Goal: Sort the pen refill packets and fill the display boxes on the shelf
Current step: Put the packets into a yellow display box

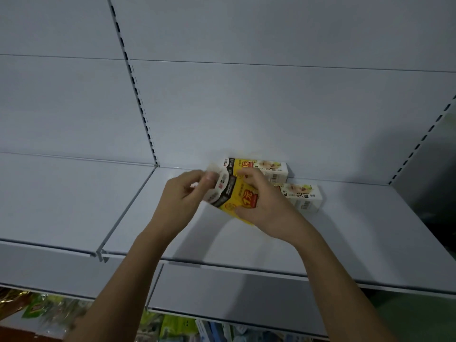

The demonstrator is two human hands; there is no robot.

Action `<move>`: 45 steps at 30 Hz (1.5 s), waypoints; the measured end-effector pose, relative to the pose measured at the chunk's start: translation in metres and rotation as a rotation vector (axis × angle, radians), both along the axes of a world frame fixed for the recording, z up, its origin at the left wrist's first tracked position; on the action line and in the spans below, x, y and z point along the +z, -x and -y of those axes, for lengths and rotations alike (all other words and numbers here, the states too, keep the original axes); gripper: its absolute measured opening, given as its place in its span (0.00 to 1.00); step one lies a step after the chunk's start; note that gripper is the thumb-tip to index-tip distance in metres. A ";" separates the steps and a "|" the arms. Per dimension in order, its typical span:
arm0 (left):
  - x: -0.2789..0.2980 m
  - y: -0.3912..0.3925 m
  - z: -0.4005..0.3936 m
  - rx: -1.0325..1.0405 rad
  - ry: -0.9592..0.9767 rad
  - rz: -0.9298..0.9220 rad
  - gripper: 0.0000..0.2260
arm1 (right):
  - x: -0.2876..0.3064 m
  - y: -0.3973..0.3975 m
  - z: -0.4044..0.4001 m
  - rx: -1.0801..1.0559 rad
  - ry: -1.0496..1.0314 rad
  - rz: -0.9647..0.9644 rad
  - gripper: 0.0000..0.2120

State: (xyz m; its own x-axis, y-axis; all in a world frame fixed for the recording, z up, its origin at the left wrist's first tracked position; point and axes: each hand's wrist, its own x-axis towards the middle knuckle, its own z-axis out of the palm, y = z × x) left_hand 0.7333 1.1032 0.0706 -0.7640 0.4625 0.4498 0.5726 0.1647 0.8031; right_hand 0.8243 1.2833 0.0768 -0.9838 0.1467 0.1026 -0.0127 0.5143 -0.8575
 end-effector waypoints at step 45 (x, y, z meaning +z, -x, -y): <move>-0.147 -0.254 0.297 0.852 0.788 0.766 0.16 | -0.128 -0.069 0.191 0.690 -0.319 0.431 0.10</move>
